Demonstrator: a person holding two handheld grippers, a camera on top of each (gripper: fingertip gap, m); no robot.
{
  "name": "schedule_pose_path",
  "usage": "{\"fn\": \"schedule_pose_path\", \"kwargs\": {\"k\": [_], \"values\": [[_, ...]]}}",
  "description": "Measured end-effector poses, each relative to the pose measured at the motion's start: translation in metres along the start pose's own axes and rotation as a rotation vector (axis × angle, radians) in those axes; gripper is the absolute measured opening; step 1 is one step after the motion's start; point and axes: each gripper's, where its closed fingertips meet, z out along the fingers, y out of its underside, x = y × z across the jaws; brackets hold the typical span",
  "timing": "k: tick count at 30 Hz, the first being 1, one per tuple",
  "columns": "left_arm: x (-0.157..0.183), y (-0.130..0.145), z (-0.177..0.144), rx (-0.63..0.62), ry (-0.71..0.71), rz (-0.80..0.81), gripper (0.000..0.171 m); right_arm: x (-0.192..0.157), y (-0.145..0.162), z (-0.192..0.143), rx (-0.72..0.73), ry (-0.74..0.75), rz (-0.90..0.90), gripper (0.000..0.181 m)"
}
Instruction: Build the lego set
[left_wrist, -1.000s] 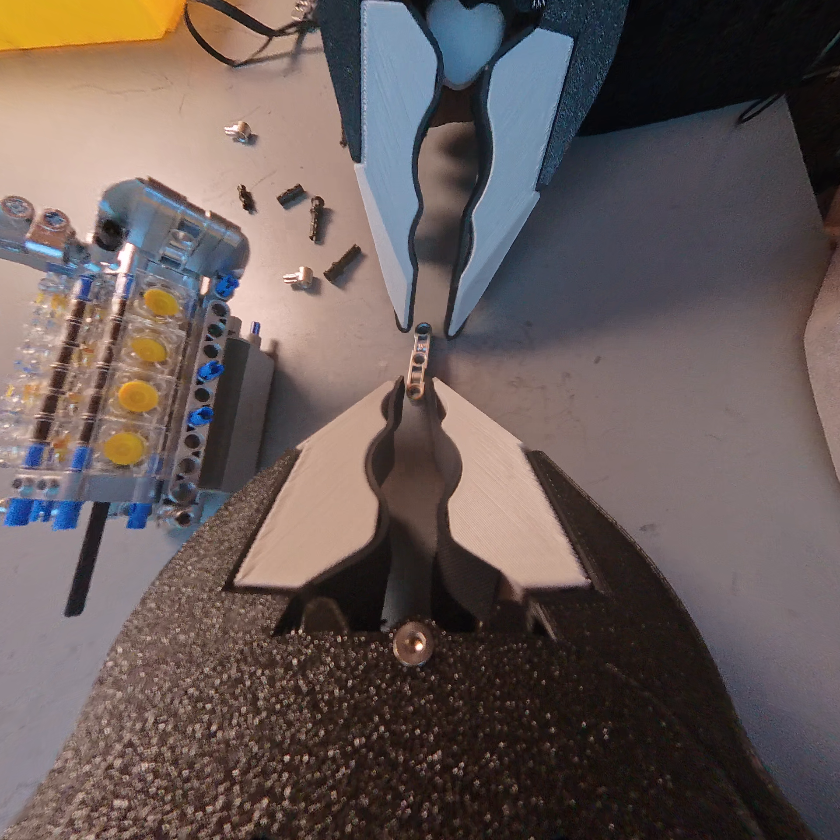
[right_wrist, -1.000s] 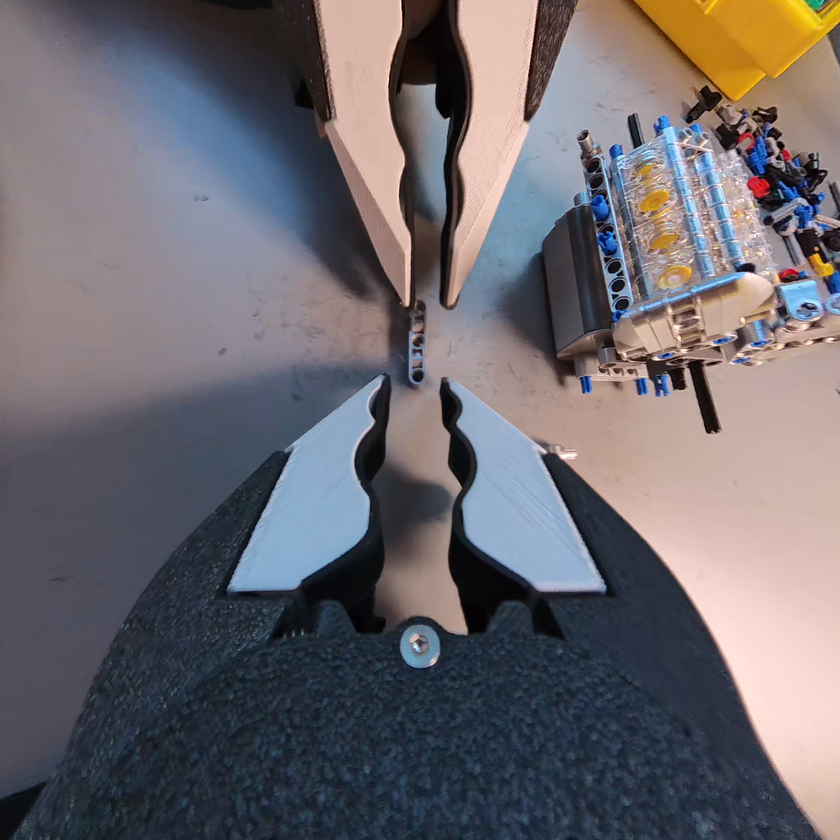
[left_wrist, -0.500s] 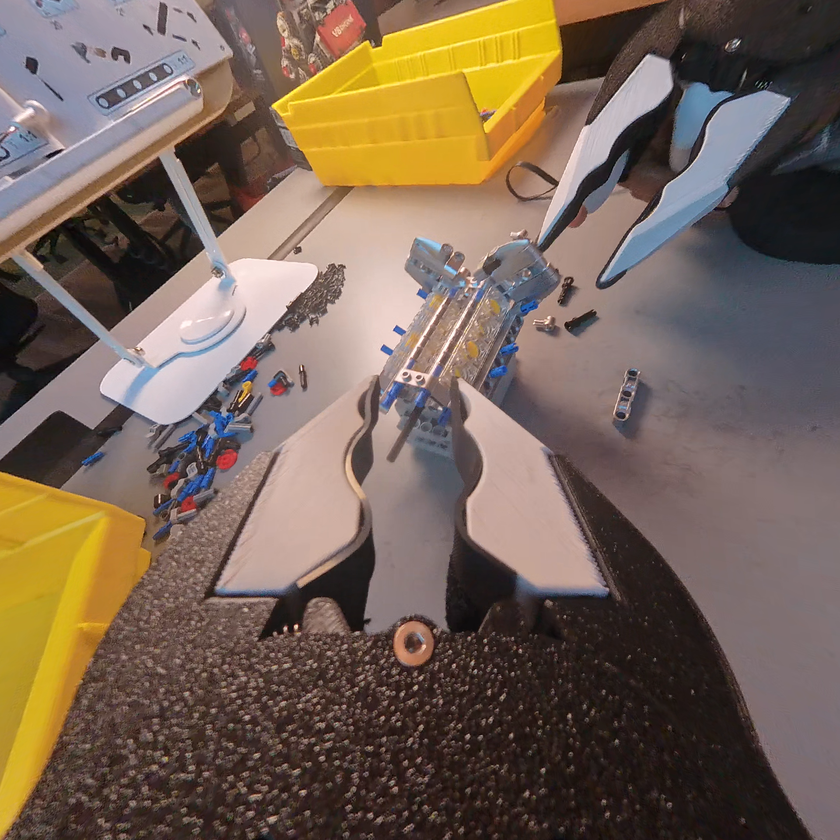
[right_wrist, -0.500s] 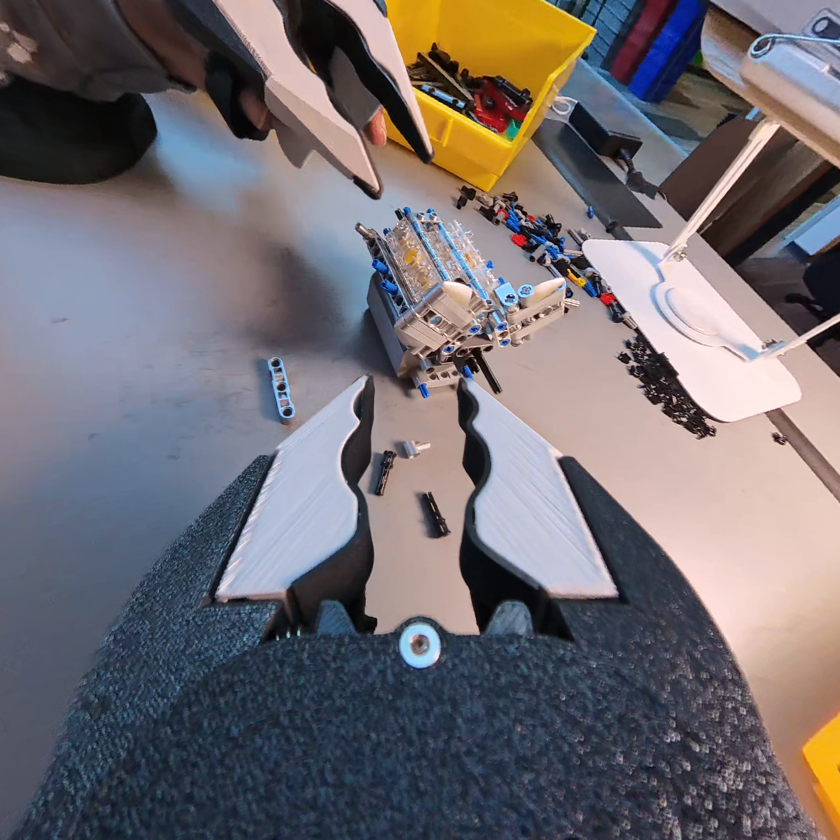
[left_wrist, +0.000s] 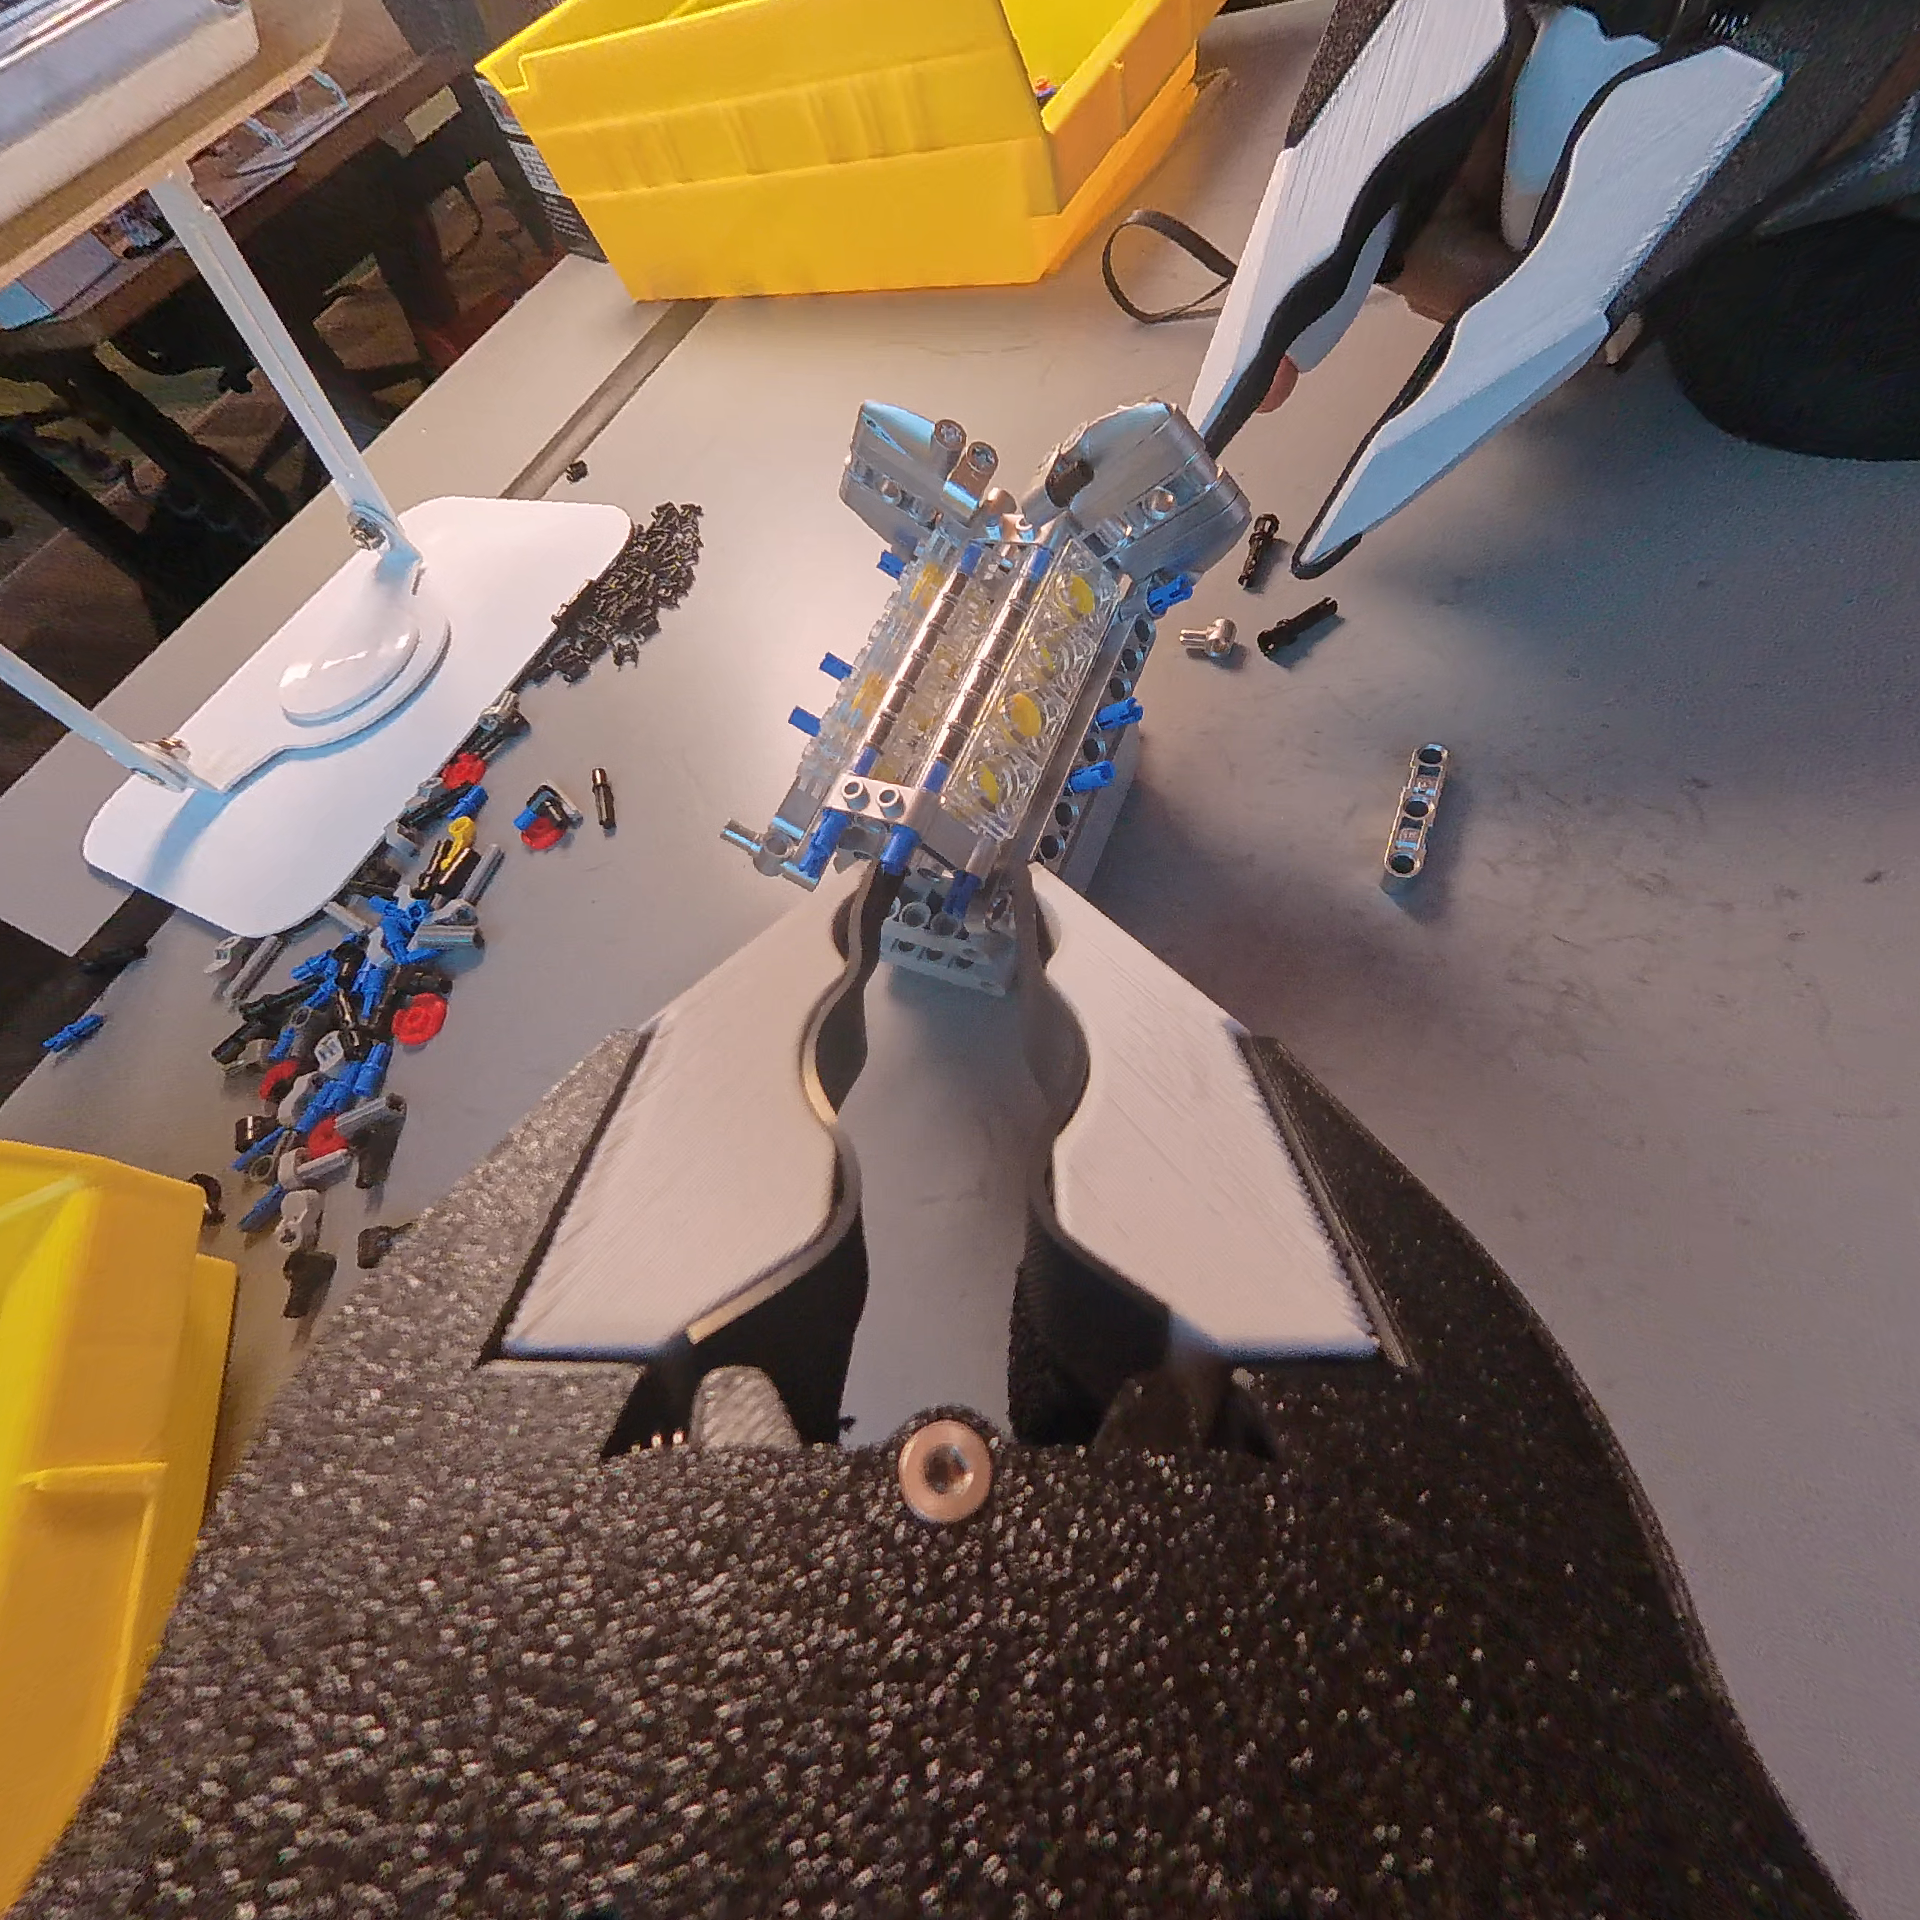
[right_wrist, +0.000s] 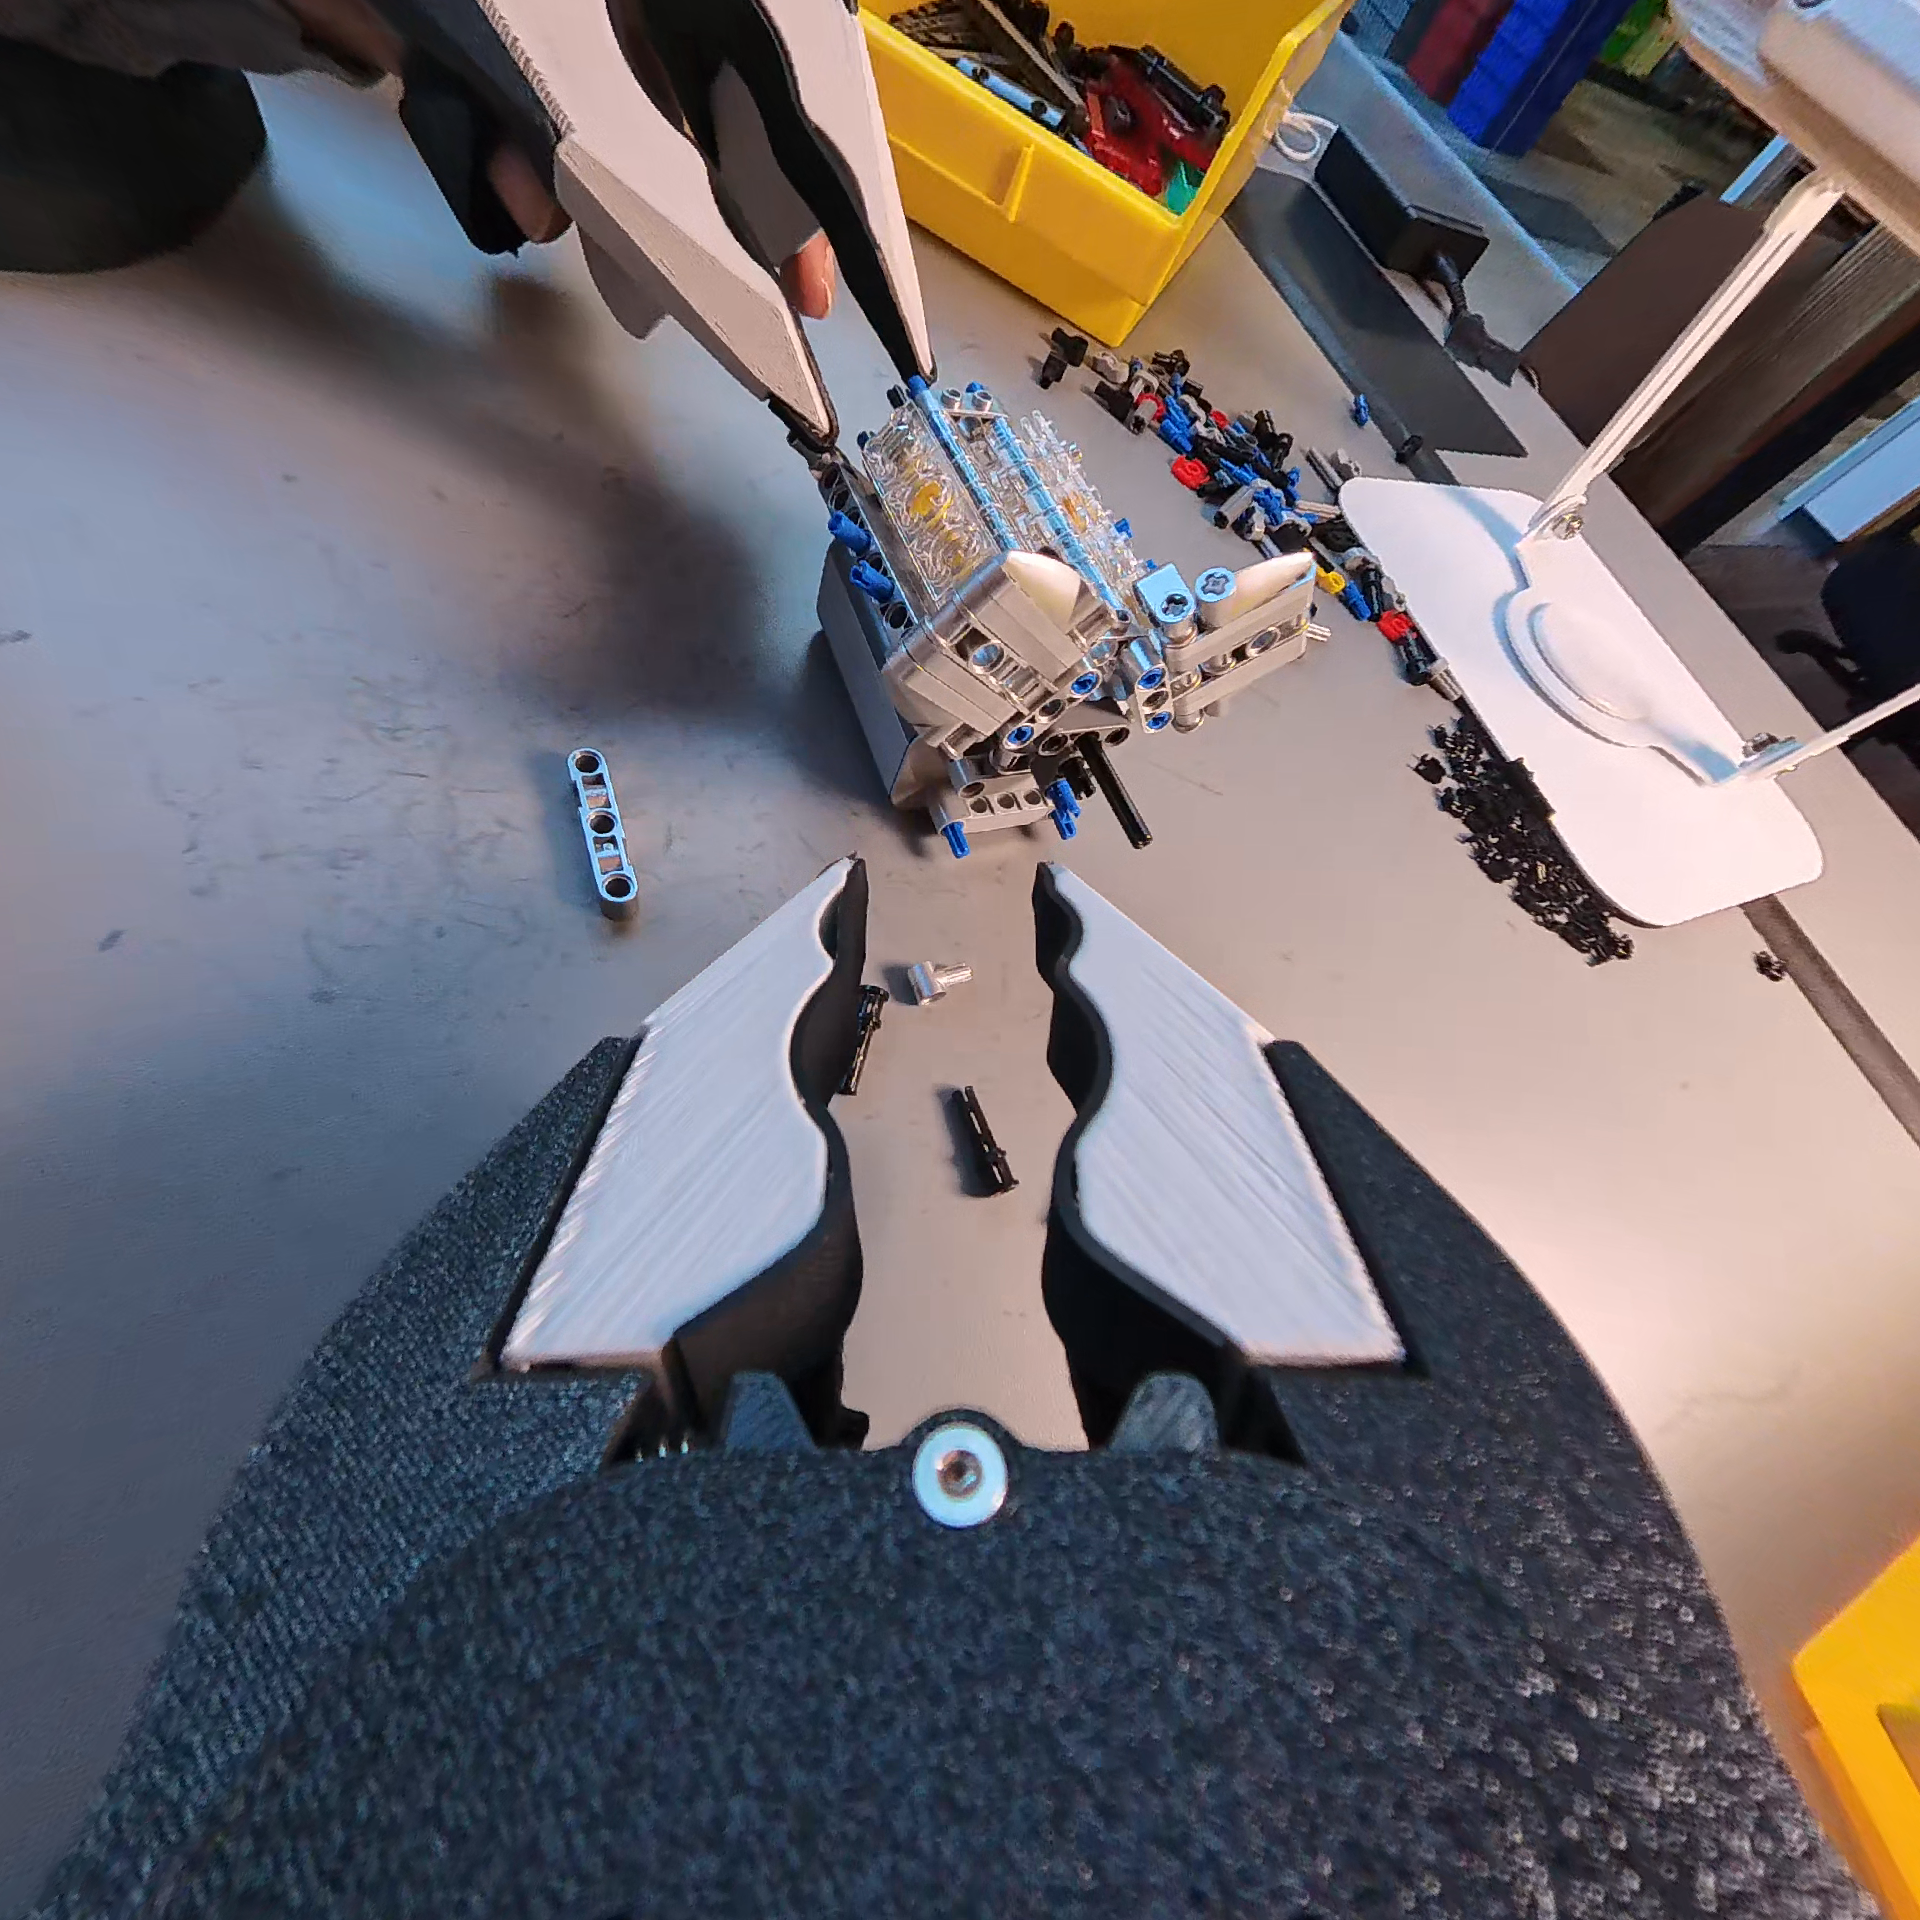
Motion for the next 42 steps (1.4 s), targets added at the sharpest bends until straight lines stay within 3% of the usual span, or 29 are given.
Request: {"fn": "schedule_pose_path", "kwargs": {"k": [18, 21, 33, 40, 42], "values": [[-0.005, 0.004, 0.008, -0.028, -0.064, -0.027, 0.016, 0.003, -0.001, -0.001, 0.007, 0.029, -0.019, 0.030], [-0.012, 0.006, 0.009, -0.041, -0.111, -0.054, 0.000, 0.003, -0.001, -0.001, 0.007, 0.030, -0.020, 0.030], [-0.027, 0.008, 0.005, -0.044, -0.170, -0.114, 0.000, 0.006, 0.000, -0.002, 0.001, 0.046, -0.033, 0.030], [-0.034, 0.000, -0.002, 0.028, -0.177, -0.171, 0.000, 0.009, -0.003, -0.004, 0.018, 0.062, -0.022, 0.030], [-0.031, -0.003, -0.002, 0.053, -0.151, -0.180, 0.009, 0.010, -0.006, -0.005, 0.033, 0.064, -0.015, 0.032]]}}
